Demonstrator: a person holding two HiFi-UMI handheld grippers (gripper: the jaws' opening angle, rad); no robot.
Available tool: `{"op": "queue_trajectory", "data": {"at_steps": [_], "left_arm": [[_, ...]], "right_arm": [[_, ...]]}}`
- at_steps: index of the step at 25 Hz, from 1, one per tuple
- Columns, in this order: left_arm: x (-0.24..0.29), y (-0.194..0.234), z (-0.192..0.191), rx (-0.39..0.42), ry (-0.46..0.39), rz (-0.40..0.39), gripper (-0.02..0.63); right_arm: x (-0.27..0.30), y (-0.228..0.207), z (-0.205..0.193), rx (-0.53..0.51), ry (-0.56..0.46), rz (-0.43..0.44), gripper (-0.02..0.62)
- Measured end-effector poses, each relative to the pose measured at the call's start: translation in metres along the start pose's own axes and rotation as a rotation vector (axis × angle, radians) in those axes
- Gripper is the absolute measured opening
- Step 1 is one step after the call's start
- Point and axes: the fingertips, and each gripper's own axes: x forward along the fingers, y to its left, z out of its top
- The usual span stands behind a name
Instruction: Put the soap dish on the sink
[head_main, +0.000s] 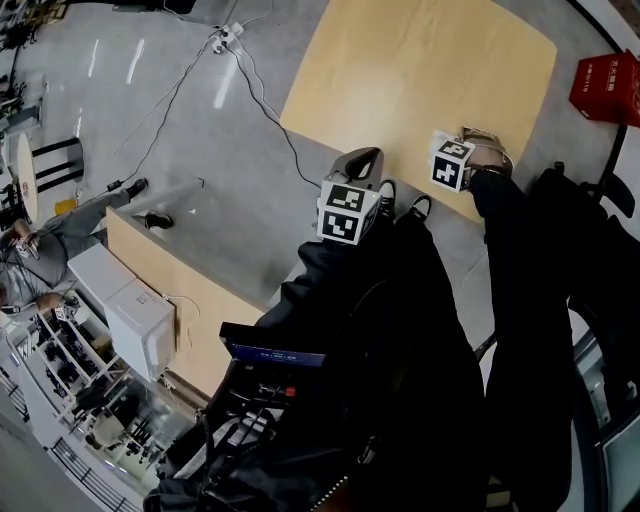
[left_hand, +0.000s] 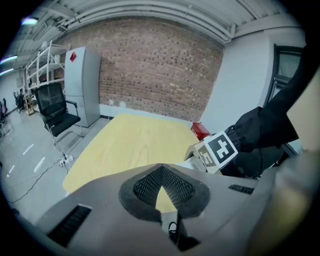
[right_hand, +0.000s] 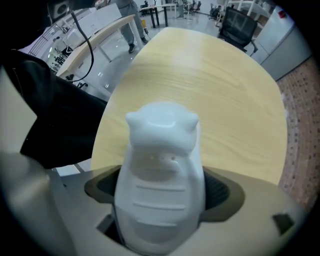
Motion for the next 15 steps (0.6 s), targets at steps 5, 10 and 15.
{"op": "queue_trajectory", "data": {"at_steps": [5, 10, 15], "left_arm": [[0.0, 0.0, -0.002, 0.003, -0.001, -0.002, 0.003], [-0.006, -0.002, 0.003, 0.009, -0.017, -0.01, 0.003], [-0.011, -0.006, 0.01, 0.033, -0.032, -0.009, 0.003]], "right_arm": [[0.003, 0.0, 0.0, 0.008, 0.007, -0.006, 0.491], [-0.01, 0.004, 0.007, 0.059, -0.113, 0.003, 0.492], [-0.048, 0.0, 0.013, 0.167, -0.324, -0.024, 0.494]]}}
